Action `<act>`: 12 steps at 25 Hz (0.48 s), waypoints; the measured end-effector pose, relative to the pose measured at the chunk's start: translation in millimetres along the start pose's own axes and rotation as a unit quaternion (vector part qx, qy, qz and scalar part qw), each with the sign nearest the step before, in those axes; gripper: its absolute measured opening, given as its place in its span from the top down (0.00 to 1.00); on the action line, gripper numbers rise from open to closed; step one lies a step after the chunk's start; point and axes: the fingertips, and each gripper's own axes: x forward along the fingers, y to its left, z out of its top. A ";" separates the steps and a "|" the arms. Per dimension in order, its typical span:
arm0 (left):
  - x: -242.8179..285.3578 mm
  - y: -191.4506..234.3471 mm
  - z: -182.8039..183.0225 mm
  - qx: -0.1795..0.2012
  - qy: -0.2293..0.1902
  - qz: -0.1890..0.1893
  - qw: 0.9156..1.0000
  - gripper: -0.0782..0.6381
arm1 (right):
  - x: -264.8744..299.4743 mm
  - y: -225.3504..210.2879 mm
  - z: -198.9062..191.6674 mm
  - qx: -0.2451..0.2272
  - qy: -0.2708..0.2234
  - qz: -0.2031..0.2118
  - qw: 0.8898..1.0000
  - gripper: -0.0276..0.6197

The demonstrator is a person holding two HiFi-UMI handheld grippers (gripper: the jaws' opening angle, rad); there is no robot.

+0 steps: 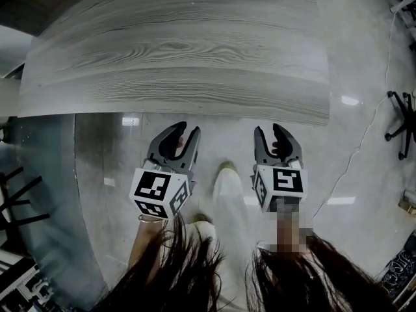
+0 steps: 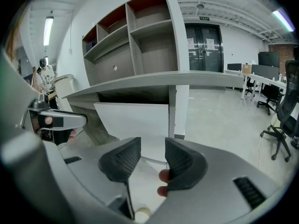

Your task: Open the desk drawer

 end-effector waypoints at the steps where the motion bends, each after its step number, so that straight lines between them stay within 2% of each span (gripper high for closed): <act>1: 1.5 1.0 0.4 0.000 0.000 -0.001 1.000 0.74 | 1.4 -0.9 -0.2 0.000 0.000 0.000 1.000 0.73; 12: 20.9 8.0 -3.6 0.002 0.010 -0.004 1.000 0.71 | 14.5 -7.4 -1.5 -0.007 0.007 0.015 1.000 0.67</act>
